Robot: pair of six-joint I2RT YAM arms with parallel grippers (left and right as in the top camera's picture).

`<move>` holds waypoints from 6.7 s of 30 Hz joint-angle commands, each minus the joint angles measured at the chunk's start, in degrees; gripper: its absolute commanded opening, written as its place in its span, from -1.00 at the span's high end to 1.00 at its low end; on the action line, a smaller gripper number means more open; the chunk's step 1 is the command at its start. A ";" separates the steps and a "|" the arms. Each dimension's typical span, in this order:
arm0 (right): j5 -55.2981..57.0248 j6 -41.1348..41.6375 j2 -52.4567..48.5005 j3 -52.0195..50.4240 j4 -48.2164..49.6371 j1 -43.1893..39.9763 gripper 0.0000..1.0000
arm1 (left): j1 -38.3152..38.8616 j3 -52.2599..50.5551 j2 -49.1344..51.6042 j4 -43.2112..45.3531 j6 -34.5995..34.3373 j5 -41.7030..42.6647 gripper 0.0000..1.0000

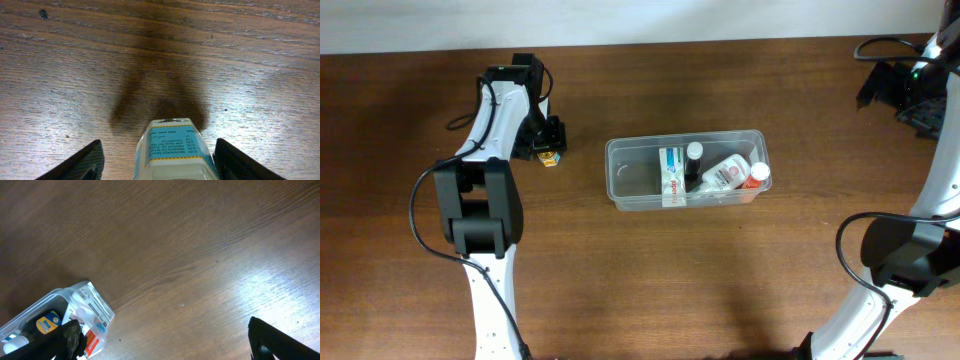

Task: Pack container
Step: 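Lower the left gripper and grasp the amber jar by its lid, then carry the amber jar right and lower it into the container, then open the left gripper to release the amber jar in the container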

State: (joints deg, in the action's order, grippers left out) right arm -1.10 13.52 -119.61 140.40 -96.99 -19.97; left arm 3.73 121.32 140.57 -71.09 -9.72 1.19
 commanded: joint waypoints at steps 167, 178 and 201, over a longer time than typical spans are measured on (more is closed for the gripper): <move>0.11 0.50 1.18 -0.04 -0.28 -0.31 -0.97 | 24.15 8.04 -1.40 -14.34 -0.13 6.56 0.10; 0.11 0.50 1.18 -0.04 -0.28 -0.31 -0.97 | 24.13 8.04 -1.40 -13.31 -0.11 6.54 0.08; 0.11 0.50 1.18 -0.04 -0.28 -0.31 -0.97 | 24.13 8.04 -1.40 -9.68 -0.11 5.53 0.08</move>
State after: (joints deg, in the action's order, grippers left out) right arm -1.10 13.54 -119.61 140.40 -96.99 -19.97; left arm 27.86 129.58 140.57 -81.08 -9.52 7.05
